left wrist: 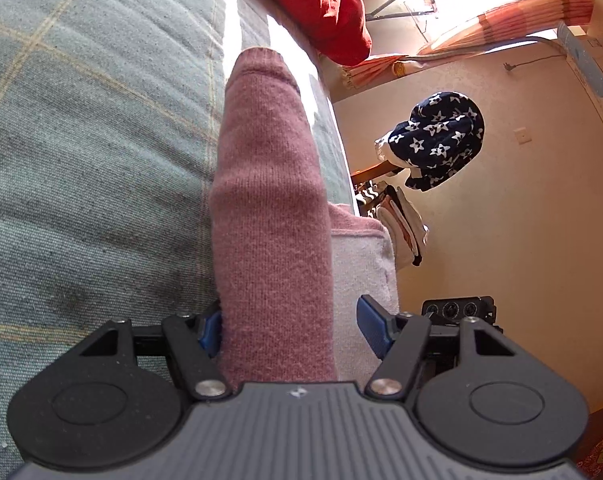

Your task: Fold clothes

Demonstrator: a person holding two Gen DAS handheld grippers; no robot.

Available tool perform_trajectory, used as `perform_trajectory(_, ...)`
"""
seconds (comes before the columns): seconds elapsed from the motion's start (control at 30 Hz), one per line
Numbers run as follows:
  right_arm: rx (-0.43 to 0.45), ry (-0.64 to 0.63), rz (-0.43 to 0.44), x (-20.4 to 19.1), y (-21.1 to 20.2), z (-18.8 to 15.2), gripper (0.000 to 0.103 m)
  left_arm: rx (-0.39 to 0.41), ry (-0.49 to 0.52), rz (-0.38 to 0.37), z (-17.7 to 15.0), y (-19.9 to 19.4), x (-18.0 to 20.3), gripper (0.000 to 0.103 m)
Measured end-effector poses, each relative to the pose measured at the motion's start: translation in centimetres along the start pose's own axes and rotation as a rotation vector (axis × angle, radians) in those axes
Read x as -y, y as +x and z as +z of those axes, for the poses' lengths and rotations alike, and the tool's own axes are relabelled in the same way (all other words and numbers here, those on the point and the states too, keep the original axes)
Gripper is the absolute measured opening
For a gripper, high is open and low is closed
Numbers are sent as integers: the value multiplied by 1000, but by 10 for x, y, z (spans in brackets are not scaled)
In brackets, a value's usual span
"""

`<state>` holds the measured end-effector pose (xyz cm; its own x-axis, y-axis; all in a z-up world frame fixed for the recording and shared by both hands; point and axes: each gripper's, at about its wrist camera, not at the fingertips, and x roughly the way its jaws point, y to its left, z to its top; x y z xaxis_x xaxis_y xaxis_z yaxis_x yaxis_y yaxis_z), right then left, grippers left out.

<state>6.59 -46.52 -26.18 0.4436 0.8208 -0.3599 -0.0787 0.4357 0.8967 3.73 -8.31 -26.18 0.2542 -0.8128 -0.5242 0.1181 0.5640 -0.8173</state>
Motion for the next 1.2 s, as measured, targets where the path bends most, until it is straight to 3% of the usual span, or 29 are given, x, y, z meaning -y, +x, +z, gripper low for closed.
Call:
perform_trajectory(0.13,-15,-8,-48,6,3,-5,103,-12,18,49,-4,-2,0,65)
perform_trajectory(0.3,-19,23,-22,29,-6,-18,103,-8,-29,16,-9,0,-15,67)
perform_trajectory(0.43,-29,46,-22,30,4,-16,103,-23,-13,10,-6,10,-5,80)
perform_trajectory(0.5,-48,23,-37,23,9,-17,103,-13,9,18,-9,5,3,80)
perform_trajectory(0.67,-37,24,16,15,1,-18,103,34,-21,-90,-11,-15,7,73)
perform_trajectory(0.8,-19,34,49,10,-7,-18,103,44,6,-75,-11,-17,21,72)
perform_trajectory(1.2,-43,-77,27,-32,-8,-26,103,90,46,-40,-26,-38,39,72)
